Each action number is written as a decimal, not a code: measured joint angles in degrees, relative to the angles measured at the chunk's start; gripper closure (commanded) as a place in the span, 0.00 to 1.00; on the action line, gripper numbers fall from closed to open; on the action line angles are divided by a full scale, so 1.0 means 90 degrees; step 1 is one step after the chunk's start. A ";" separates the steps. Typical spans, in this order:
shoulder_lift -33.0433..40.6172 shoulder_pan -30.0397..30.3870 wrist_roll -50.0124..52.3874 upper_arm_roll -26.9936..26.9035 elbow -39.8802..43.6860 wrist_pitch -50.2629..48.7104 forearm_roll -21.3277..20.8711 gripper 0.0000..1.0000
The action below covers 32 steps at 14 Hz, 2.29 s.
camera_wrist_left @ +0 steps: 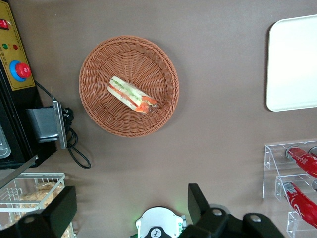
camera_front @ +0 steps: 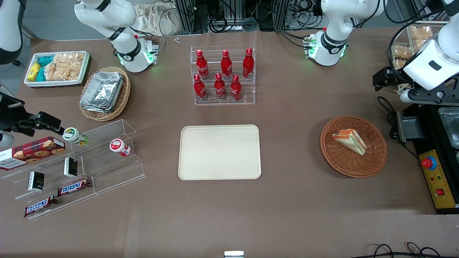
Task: Place sandwich from basket to tray
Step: 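Move the left gripper down over the sandwich in the wicker basket, then close the left gripper on the sandwich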
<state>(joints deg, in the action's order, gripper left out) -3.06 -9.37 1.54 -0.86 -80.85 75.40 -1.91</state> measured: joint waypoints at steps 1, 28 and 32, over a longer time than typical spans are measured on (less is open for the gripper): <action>-0.0020 0.0000 0.0012 -0.0001 -0.0013 0.0000 0.0001 0.00; -0.2475 0.0791 0.4819 -0.0245 -0.3370 0.4253 0.0449 1.00; -0.2005 0.0780 0.4824 -0.0214 -0.3188 0.3757 0.0450 1.00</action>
<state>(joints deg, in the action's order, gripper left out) -21.11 -2.35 44.96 -2.78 -109.54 109.21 2.13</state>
